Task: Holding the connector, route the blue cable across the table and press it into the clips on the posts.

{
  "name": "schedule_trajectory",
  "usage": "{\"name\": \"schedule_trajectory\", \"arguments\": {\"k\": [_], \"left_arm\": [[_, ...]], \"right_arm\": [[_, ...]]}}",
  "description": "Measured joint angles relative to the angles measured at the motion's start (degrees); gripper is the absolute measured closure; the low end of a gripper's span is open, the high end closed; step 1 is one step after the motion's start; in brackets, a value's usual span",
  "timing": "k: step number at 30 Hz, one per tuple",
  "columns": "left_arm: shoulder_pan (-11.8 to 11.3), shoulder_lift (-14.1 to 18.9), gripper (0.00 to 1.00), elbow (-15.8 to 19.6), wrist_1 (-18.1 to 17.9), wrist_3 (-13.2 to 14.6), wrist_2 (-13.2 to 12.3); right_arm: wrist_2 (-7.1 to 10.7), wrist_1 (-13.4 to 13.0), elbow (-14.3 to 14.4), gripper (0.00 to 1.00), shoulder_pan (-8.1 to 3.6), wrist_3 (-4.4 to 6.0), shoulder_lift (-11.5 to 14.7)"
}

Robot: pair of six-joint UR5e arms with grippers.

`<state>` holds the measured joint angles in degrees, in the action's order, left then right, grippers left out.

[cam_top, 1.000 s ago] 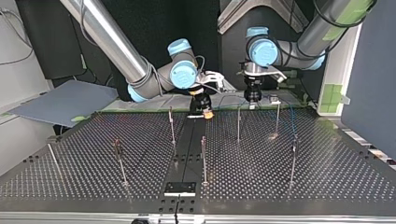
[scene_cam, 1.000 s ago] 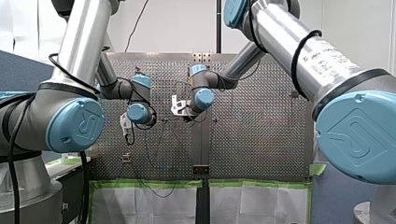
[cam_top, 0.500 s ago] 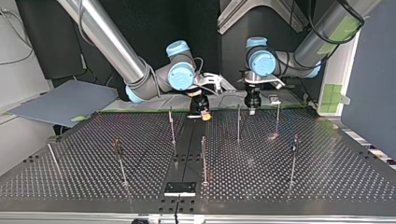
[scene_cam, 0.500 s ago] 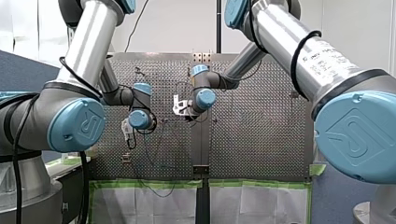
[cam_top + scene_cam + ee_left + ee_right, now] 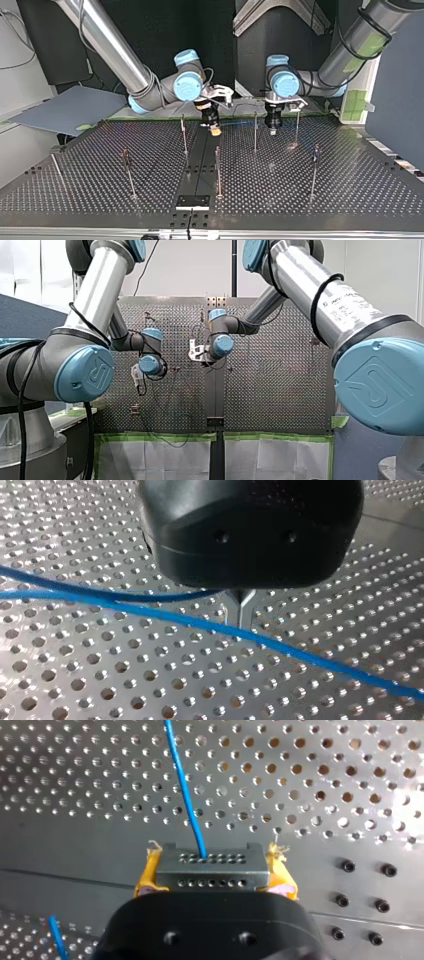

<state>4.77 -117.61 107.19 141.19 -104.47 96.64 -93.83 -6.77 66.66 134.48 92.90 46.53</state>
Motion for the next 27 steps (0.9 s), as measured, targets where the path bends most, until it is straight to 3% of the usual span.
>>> {"name": "schedule_trajectory", "arguments": {"k": [9,11,12,13,14,15,16,17,27], "left_arm": [[-1.5,-1.8,1.0,-3.6,1.6,0.6,-0.5],[-1.6,-1.9,0.78,-3.8,1.9,0.6,-0.4],[-1.7,-1.9,0.78,-3.9,2.1,0.6,-0.4],[-1.7,-1.9,0.65,-3.9,2.3,0.6,-0.3],[-1.7,-1.9,0.4,-3.9,2.6,0.7,-0.1],[-1.7,-1.9,0.4,-3.9,2.9,0.7,0.1],[-1.7,-1.9,0.24,-3.9,3.3,0.8,0.2],[-1.7,-1.9,0.0,-3.9,3.6,0.8,0.3],[-0.7,-1.4,0.0,-3.7,8.7,3.2,2.9]], "right_arm": [[0.45,0.0,-0.3,1.0,-1.02,0.18,0.0],[0.48,0.0,-0.3,1.0,-1.07,0.19,0.0],[0.53,0.0,-0.3,1.0,-1.11,0.19,0.0],[0.6,0.0,-0.3,1.0,-1.16,0.19,0.0],[0.67,0.0,-0.3,1.0,-1.23,0.2,0.0],[0.72,0.0,-0.3,1.0,-1.27,0.19,0.0],[0.76,0.0,-0.3,1.0,-1.3,0.2,0.0],[0.8,0.0,-0.3,1.0,-1.32,0.2,0.0],[1.04,0.3,-0.3,1.0,-1.74,0.13,0.0]]}}
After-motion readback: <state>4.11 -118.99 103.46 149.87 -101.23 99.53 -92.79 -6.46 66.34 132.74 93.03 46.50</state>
